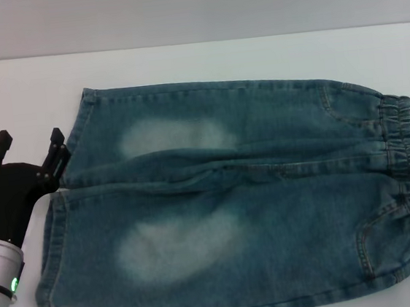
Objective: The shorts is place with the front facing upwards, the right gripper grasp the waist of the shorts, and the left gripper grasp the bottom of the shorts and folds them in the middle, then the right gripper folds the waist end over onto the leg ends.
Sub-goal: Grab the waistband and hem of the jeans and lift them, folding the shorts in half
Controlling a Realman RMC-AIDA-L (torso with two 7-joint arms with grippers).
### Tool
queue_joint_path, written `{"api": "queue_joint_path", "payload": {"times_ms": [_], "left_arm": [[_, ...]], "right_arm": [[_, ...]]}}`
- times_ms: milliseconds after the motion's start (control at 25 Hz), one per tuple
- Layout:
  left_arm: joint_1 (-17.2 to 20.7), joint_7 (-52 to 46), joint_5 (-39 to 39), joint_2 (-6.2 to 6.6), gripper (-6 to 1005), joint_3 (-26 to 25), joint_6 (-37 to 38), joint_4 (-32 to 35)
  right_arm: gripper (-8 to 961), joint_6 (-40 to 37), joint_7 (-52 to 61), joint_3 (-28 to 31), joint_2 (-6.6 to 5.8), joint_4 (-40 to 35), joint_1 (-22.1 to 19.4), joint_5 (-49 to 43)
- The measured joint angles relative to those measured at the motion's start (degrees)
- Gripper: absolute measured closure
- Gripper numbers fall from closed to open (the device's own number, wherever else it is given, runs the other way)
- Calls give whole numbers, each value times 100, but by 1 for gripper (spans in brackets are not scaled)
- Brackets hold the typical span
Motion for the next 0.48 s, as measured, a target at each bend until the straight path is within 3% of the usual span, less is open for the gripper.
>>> {"api": "queue_joint_path", "payload": {"times_ms": [480], "left_arm": [[-198, 124, 45, 17, 156, 126, -74, -75]], "right_arm": [[165, 120, 25, -32, -51, -72, 201, -1]]}}
